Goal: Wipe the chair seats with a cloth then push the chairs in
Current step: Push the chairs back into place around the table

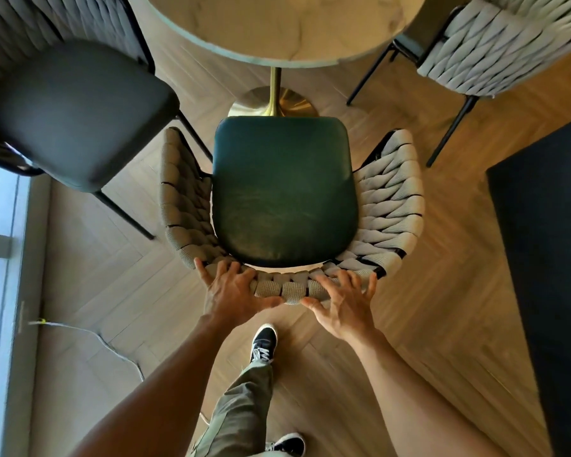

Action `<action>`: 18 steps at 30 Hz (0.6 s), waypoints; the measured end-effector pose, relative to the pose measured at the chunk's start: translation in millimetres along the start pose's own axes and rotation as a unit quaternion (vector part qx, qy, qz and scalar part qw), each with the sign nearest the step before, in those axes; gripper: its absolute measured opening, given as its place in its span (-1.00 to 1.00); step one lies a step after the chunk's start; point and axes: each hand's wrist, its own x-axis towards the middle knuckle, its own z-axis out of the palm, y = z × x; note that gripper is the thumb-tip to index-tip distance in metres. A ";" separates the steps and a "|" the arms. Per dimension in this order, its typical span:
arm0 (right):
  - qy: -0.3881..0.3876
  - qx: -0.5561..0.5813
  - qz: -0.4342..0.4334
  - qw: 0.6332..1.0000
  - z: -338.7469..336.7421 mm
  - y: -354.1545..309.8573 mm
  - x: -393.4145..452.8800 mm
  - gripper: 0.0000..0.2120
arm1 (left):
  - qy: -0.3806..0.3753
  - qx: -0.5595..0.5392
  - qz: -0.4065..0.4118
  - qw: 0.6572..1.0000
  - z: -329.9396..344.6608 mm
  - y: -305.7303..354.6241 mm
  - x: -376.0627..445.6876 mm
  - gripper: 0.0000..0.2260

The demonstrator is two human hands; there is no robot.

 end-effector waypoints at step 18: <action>0.006 0.015 0.002 1.000 -47.7 -8.5 141.7 -0.36 | 0.034 -0.008 0.011 0.999 -59.2 -27.1 140.9 -0.23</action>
